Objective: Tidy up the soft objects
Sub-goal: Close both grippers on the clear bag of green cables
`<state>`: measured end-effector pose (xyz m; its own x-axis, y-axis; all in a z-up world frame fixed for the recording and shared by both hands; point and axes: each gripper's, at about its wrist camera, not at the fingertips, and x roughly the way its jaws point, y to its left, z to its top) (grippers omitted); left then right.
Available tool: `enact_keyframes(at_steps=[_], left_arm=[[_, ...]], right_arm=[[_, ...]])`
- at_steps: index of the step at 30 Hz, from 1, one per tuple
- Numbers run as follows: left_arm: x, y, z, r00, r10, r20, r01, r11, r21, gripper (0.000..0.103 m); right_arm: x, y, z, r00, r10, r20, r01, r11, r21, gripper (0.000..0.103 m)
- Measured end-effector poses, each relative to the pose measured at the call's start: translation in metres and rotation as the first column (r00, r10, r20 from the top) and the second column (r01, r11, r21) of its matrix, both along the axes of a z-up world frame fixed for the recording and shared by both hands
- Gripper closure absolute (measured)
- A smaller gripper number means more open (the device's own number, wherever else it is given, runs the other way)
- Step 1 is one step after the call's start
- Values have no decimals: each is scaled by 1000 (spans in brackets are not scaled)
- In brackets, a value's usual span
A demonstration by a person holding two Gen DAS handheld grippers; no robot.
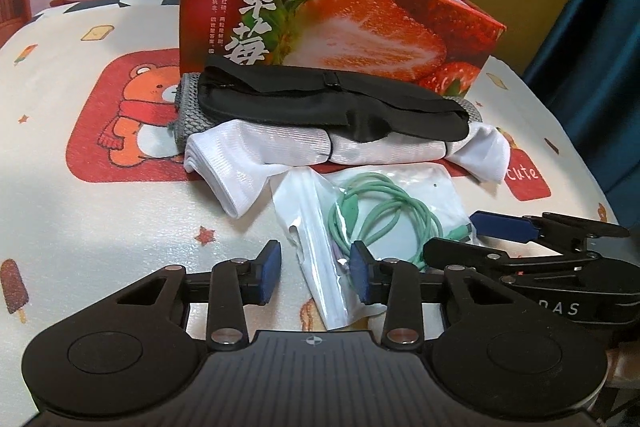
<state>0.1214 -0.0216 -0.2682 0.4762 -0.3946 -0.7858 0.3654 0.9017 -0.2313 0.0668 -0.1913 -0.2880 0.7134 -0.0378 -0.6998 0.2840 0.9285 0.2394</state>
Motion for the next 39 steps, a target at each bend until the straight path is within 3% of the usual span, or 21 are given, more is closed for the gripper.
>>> enact_keyframes(at_steps=[10,13,14,17,22,33,39], left_arm=[[2,-1,-3,1000,-12,-19,12,999,-43,66],[3,-4,-3,1000,-17,-19,16,999,-44,65],[3,-6,-3,1000,-19,-17,19,999,-39,65],[6,-5,-4,1000,-17,-26,15,999,-49,65],[17,1,-4,999,10,-39,-12,998,-54,65],[31,-8,-4,1000,-1,-1,1,1000,-8,62],[32,-10,-5,1000,-18,-17,17,999,-47,62]], right_arm=[[7,-3,-1,1000,0,14,0,1000,29,40],[6,-4,-1,1000,-4,19,4,999,42,49],[5,-5,-1,1000,2,25,-4,998,64,57],[4,-4,-1,1000,7,25,-9,998,59,58],[2,-6,-2,999,7,37,-10,997,83,70],[2,-5,-4,999,27,45,-30,998,64,70],[2,-5,-4,999,22,46,-25,997,71,70]])
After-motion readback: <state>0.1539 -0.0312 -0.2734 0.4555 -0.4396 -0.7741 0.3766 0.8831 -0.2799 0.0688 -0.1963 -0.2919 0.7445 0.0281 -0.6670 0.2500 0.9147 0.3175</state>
